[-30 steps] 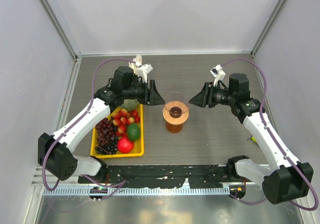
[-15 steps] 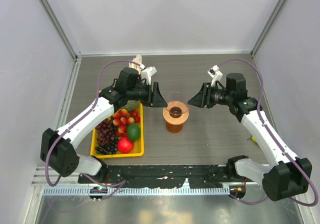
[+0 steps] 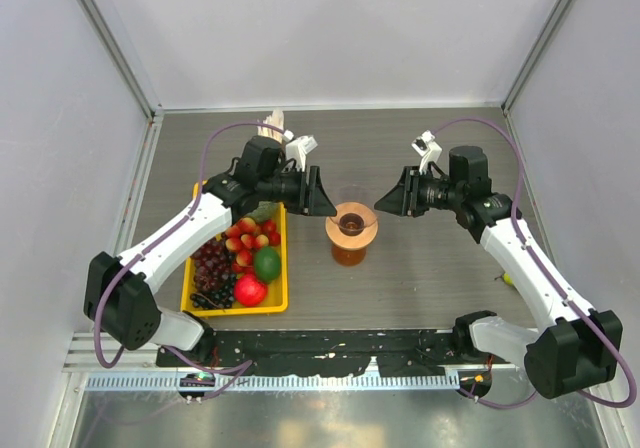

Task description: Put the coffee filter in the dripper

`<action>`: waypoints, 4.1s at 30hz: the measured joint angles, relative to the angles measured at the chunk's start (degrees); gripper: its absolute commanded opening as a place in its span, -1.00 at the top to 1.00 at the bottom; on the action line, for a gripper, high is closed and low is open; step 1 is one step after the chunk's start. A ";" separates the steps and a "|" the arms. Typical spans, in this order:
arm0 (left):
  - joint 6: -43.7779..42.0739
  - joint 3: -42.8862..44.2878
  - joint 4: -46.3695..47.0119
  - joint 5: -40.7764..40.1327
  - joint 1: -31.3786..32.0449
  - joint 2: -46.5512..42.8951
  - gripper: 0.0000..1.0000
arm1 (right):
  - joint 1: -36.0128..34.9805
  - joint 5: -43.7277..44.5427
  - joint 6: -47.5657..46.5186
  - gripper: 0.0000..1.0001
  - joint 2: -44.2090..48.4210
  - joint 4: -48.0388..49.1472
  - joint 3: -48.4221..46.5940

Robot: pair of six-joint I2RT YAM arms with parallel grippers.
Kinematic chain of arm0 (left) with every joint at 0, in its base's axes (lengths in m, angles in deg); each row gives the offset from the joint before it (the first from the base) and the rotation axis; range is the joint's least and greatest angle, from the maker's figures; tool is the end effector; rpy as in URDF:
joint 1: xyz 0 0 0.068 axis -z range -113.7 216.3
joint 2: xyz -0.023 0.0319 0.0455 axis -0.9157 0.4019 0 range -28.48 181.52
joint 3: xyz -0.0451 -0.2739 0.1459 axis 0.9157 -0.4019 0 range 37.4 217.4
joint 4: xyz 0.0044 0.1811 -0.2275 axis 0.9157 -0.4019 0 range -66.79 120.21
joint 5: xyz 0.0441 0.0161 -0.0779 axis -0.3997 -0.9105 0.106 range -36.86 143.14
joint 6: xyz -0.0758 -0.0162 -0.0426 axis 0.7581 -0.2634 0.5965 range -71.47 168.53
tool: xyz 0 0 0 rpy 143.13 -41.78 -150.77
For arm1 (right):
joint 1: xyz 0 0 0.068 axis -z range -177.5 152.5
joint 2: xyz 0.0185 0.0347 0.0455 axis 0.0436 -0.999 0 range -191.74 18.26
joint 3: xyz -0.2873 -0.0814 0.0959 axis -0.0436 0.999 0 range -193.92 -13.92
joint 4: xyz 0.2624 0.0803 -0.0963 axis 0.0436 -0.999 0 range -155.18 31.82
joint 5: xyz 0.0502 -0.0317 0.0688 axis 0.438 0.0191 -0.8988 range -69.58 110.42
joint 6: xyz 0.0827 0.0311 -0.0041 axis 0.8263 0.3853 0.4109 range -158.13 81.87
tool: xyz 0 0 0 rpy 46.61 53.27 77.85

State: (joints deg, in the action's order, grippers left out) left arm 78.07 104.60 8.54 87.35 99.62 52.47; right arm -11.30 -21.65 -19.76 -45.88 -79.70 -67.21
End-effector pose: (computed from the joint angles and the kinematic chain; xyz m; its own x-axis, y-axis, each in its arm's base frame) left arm 0.2829 -0.2389 0.3277 -0.8340 0.0603 -0.5484 0.4896 0.5391 -0.6853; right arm 0.2601 0.1182 0.3249 -0.7224 0.0634 -0.6886 -0.5258 0.5963 0.6066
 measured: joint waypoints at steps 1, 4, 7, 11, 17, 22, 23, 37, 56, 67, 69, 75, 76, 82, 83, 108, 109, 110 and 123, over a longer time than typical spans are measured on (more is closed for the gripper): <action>0.00 0.00 0.02 0.00 0.00 0.00 0.13 | -0.02 -0.02 -0.02 0.44 -0.04 -0.02 -0.04; 0.00 0.00 0.15 0.02 0.04 0.00 0.16 | -0.13 0.00 -0.07 0.49 -0.07 -0.02 -0.17; 0.00 0.00 0.28 0.09 0.04 0.00 0.20 | -0.17 0.00 -0.22 0.52 -0.26 -0.07 -0.42; 0.04 -0.02 0.48 0.17 0.04 0.02 0.26 | -0.24 0.02 -0.24 0.60 -0.42 -0.02 -0.52; 0.13 -0.37 1.29 0.79 0.07 0.15 0.31 | -0.22 0.04 -0.20 0.70 -0.76 0.04 -0.61; 0.24 -0.70 1.77 1.38 0.07 0.22 0.32 | -0.22 0.04 -0.24 0.85 -0.76 0.02 -0.61; 0.24 -0.76 1.84 1.42 0.07 0.22 0.33 | -0.22 0.04 -0.24 0.89 -0.76 0.04 -0.61; 0.28 -1.66 2.97 1.62 0.37 0.22 0.41 | -0.22 0.31 -1.07 0.90 -0.74 0.07 -0.59; 0.28 -1.92 3.74 1.90 0.55 0.59 0.44 | -0.04 0.17 -3.50 0.90 -0.74 0.24 -0.22; 0.26 -1.86 4.85 2.47 0.57 1.81 0.50 | 0.46 0.04 -4.90 0.90 -1.57 1.01 -0.07; 0.26 -1.95 5.25 2.51 0.57 2.10 0.50 | 0.52 0.13 -5.16 0.90 -1.92 1.51 -0.07; 0.26 -2.34 6.05 2.67 0.50 2.38 0.51 | 0.55 0.17 -5.62 0.90 -2.54 2.19 -0.07; 0.26 -2.34 6.05 2.71 0.48 2.45 0.51 | 0.57 0.20 -5.64 0.90 -2.56 2.19 -0.07; 0.26 -2.34 6.08 2.91 0.46 2.60 0.50 | 0.57 0.22 -5.77 0.90 -2.64 2.23 -0.04; 0.26 -2.34 6.08 2.91 0.46 2.69 0.50 | 0.57 0.22 -5.77 0.90 -2.67 2.25 -0.02; 0.15 -1.73 6.23 3.76 0.48 3.30 0.24 | 1.18 -0.24 -6.49 0.88 -3.72 3.61 -0.09; 0.07 -1.73 6.27 3.74 0.52 3.28 0.21 | 1.18 -0.24 -6.54 0.84 -3.72 3.50 -0.17; 0.00 -1.73 6.27 3.72 0.59 3.28 0.17 | 1.18 -0.22 -6.64 0.78 -3.72 3.50 -0.26; -1.51 -1.64 5.53 2.36 1.53 3.28 -0.03 | 1.05 -0.17 -7.50 0.39 -4.15 3.02 -1.57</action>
State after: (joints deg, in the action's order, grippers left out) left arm 76.56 102.96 14.07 89.71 101.15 55.75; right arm -10.25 -21.82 -27.26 -50.03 -76.68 -68.79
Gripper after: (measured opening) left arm 0.502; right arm 0.230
